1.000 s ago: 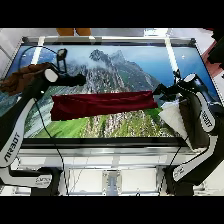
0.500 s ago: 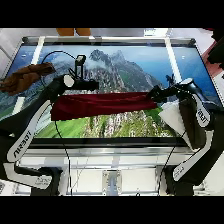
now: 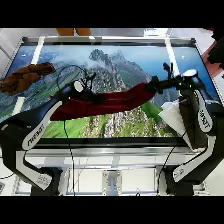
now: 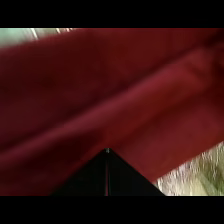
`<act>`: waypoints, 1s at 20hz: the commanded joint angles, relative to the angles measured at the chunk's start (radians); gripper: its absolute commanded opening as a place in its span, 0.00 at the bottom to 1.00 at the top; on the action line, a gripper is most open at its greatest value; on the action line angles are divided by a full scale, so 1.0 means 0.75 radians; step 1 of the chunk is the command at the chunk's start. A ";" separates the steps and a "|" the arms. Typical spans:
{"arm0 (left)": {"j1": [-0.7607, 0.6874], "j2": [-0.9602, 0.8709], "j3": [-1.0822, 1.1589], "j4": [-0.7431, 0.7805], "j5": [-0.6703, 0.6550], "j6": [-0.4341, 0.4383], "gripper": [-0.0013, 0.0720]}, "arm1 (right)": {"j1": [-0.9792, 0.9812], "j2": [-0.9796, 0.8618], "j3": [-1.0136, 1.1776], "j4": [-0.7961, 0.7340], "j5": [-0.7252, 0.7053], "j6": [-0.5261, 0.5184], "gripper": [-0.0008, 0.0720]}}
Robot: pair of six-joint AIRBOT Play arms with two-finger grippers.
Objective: Fold the shirts.
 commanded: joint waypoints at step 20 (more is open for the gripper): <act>0.718 0.401 0.434 0.921 -0.524 -0.328 0.03 | 1.192 -0.223 0.385 0.445 -1.024 0.027 0.06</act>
